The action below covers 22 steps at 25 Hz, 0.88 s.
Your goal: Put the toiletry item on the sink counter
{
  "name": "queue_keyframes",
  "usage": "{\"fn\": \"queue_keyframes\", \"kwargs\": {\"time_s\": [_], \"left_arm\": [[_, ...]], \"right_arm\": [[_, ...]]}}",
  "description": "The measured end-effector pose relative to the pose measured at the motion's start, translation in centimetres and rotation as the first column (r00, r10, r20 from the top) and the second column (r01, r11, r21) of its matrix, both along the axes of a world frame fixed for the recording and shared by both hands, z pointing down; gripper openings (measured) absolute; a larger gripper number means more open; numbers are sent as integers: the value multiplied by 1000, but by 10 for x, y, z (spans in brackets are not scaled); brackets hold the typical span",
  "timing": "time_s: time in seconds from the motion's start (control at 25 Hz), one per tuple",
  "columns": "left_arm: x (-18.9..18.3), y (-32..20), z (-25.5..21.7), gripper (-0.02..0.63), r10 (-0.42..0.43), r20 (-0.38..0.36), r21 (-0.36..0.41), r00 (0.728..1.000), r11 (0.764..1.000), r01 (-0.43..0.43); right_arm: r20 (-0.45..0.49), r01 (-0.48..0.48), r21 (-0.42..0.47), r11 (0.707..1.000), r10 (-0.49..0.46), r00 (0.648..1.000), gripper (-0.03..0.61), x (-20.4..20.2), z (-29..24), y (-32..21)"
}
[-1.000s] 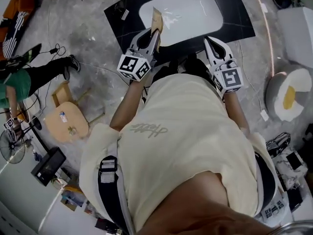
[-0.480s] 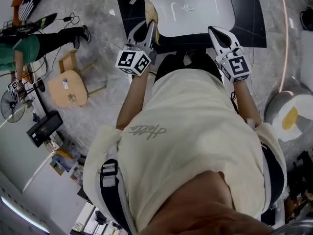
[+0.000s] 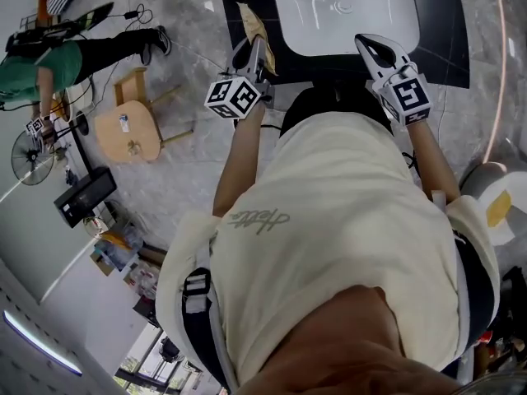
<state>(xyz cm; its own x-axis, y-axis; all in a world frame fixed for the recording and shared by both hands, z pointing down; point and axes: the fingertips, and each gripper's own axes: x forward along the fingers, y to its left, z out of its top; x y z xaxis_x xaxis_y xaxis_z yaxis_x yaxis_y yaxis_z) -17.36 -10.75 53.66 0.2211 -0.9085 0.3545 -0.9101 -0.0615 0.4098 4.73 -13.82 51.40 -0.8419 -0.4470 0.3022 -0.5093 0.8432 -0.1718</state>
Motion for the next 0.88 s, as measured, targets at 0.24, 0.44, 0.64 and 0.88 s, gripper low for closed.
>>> {"fn": "queue_keyframes", "kwargs": {"time_s": [0.24, 0.44, 0.64, 0.88], "left_arm": [[-30, 2, 55, 38, -4, -38, -114, 999, 994, 0], [-51, -2, 107, 37, -83, -158, -226, 984, 973, 46], [-63, -15, 147, 38, -125, -151, -313, 981, 947, 73], [-60, -34, 186, 38, -114, -152, -422, 982, 906, 40]], "right_arm": [[-21, -32, -6, 999, 32, 999, -6, -20, -3, -4], [-49, -26, -35, 999, 24, 998, -5, -38, 8, -9], [-52, -24, -57, 998, 21, 998, -6, -53, 18, -20], [-63, -38, -67, 997, 34, 997, -6, -58, 27, -32]]}}
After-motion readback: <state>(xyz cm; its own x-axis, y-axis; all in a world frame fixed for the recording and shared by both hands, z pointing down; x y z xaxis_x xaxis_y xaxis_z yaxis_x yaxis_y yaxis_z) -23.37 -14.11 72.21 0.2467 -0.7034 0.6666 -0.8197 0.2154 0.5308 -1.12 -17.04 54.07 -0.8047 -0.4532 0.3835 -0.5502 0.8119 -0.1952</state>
